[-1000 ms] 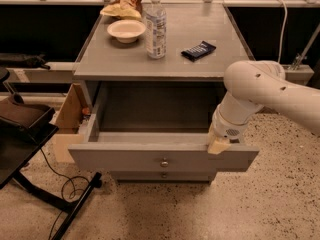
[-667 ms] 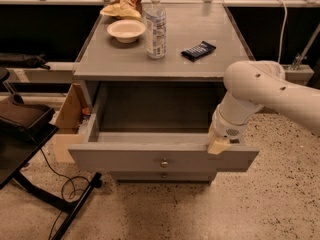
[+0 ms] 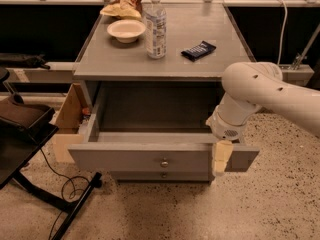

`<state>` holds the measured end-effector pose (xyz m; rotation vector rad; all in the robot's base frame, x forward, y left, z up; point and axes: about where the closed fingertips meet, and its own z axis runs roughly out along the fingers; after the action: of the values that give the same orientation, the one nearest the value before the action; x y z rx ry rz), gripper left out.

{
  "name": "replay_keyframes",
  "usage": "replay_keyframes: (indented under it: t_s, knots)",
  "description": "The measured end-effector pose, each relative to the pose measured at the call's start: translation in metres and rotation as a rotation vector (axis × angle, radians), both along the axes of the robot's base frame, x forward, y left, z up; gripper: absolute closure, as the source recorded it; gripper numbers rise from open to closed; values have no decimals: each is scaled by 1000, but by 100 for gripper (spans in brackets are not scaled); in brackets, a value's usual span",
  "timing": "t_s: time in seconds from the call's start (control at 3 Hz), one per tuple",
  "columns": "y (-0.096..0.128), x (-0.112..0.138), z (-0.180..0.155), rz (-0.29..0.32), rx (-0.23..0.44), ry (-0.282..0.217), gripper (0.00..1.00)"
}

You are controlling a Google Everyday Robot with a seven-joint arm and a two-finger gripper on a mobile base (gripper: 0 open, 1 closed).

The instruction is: Open top drawer

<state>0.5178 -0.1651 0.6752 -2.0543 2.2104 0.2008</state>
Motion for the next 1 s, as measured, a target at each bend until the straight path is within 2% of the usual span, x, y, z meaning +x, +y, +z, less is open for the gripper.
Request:
replay_keyframes:
  t_s: [0.33,0.67,1.0]
  knots:
    - [0,0,0,0,0,0,0]
    - [6,-38,-25,-15,21,91,18]
    - [14,-61,-35,-21,30,151,43]
